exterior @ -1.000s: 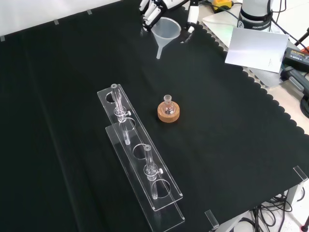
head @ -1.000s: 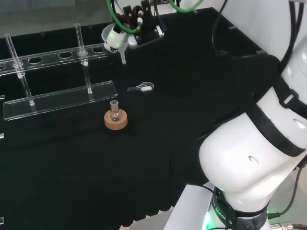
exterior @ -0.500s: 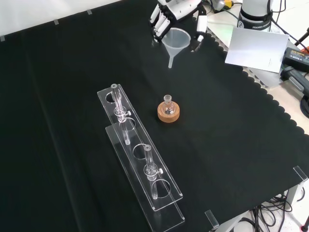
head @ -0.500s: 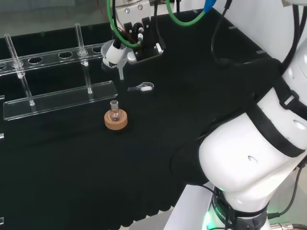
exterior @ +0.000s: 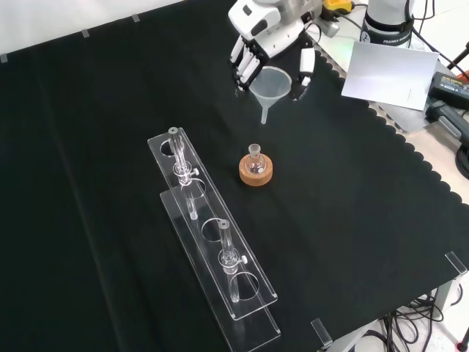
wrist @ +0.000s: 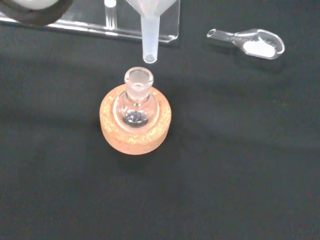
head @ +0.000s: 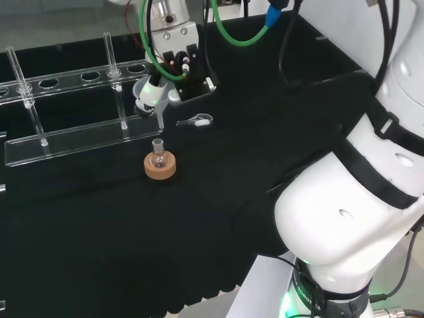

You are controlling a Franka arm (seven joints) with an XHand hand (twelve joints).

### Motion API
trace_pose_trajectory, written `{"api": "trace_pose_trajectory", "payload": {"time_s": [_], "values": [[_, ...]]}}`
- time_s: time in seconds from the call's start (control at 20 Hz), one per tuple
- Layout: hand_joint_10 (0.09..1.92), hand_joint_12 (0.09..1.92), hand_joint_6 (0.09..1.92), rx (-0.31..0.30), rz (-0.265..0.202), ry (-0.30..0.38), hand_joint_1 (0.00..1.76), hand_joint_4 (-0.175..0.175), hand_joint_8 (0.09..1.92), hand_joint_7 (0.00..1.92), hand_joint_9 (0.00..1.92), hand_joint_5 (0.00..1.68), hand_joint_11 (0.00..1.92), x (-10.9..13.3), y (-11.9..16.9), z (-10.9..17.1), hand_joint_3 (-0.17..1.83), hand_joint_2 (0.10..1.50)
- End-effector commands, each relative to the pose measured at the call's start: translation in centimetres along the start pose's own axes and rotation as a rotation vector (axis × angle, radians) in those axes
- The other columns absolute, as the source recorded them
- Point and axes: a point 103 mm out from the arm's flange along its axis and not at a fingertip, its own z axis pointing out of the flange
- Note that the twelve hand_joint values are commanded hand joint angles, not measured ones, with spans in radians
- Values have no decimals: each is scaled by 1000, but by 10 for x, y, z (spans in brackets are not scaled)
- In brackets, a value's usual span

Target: Place the funnel on the round-bottom flask.

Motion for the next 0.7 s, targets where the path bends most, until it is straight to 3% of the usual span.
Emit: {"api": "trace_pose_trajectory", "payload": {"time_s": [0.05, 0.7], "values": [[396, 1239, 558, 3, -20, -10, 792, -26, 668, 791, 1088, 600, 623, 10, 17, 7, 546, 798], [398, 1239, 565, 35, -35, 13, 788, -27, 680, 775, 1079, 595, 624, 7, 42, 27, 546, 799]]}}
